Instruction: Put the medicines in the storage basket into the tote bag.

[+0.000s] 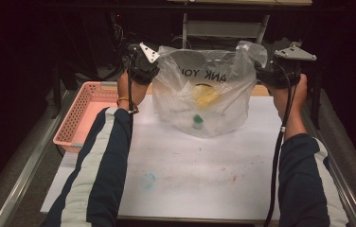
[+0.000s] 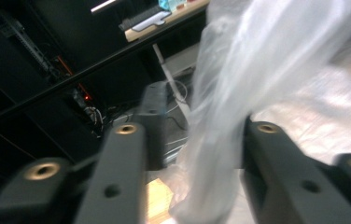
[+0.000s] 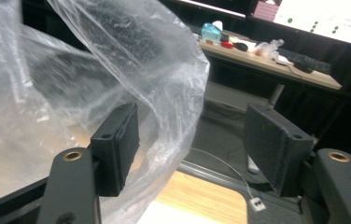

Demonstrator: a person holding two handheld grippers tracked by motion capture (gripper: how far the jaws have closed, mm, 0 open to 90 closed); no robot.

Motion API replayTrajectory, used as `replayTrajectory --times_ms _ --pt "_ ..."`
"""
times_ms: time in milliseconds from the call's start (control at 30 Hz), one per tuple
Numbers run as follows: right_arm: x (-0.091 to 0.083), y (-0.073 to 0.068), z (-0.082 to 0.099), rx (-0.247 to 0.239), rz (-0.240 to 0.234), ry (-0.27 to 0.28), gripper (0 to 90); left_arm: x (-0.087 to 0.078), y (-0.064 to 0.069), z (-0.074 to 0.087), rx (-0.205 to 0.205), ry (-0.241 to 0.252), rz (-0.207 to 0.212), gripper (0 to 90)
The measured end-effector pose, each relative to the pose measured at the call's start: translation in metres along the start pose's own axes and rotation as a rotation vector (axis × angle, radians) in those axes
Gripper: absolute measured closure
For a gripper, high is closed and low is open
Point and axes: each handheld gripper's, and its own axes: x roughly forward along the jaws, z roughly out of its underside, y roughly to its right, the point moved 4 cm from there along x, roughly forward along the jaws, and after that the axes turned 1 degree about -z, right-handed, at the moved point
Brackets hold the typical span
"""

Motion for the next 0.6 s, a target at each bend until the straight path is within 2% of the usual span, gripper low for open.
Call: replayTrajectory --times_ms 67,233,300,400,533,600 --pt "0.002 0.003 0.002 0.015 0.003 -0.001 37.5 0.006 -0.005 0.006 0.002 -0.032 -0.013 74.4" --pt "0.005 0.010 0.009 0.082 0.010 0.028 36.7 0.021 -0.016 0.020 -0.034 -0.074 -0.021 75.6" --pt "0.009 0.010 0.015 0.090 0.021 0.023 36.3 0.027 -0.017 0.024 -0.045 -0.088 -0.021 75.6" --pt "0.017 0.005 0.027 0.069 0.033 -0.015 35.0 0.033 -0.012 0.027 -0.046 -0.105 -0.012 75.6" --pt "0.015 0.009 0.030 0.088 0.037 0.006 34.6 0.033 -0.007 0.022 -0.027 -0.094 -0.015 75.6" --pt "0.010 0.014 0.028 0.093 0.044 0.024 34.6 0.030 -0.009 0.018 -0.035 -0.079 -0.016 74.9"
